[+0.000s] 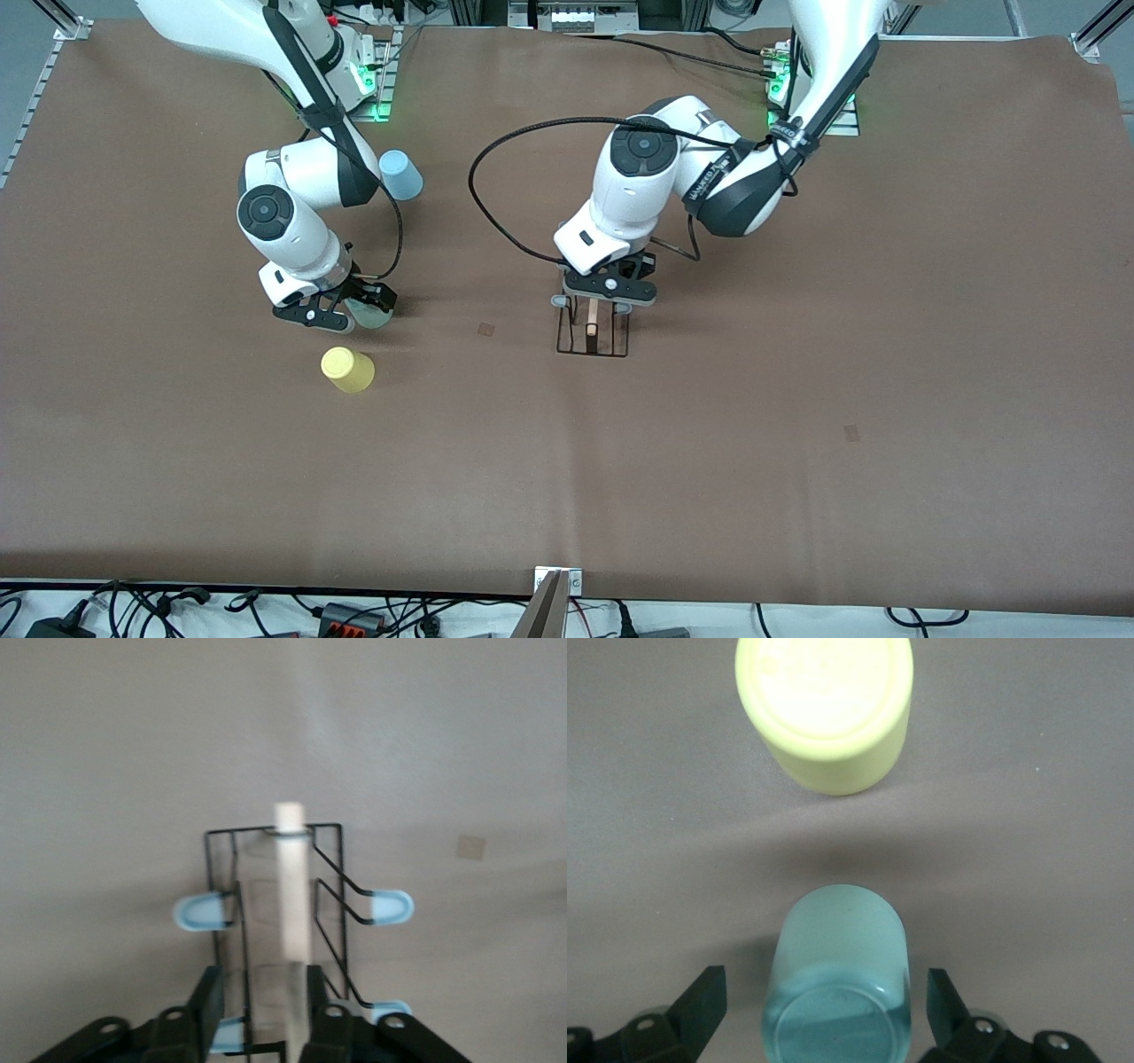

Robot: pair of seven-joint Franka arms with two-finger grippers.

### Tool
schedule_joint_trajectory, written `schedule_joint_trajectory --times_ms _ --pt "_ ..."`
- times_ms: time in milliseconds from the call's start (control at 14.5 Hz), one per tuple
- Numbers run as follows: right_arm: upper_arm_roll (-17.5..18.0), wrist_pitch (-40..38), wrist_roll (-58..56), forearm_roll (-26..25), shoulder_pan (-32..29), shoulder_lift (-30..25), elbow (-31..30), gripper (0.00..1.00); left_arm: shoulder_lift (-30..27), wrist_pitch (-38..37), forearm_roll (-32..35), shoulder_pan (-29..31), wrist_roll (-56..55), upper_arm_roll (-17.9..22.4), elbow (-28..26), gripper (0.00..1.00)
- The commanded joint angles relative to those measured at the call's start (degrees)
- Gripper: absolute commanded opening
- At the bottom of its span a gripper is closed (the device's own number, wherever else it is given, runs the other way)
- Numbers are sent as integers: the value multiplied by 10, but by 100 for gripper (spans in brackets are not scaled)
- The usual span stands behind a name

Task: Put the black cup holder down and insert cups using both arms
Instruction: 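Lift the teal cup onto a rack peg while the left gripper withdraws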

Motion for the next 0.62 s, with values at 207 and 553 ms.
schedule_joint_trajectory --times_ms 207,553 --pt "-1 4 6 7 2 -9 -17 93 -30 -181 13 49 121 0 93 100" --pt "-1 -10 9 7 2 -13 -15 23 -32 -257 4 129 220 -7 134 100"
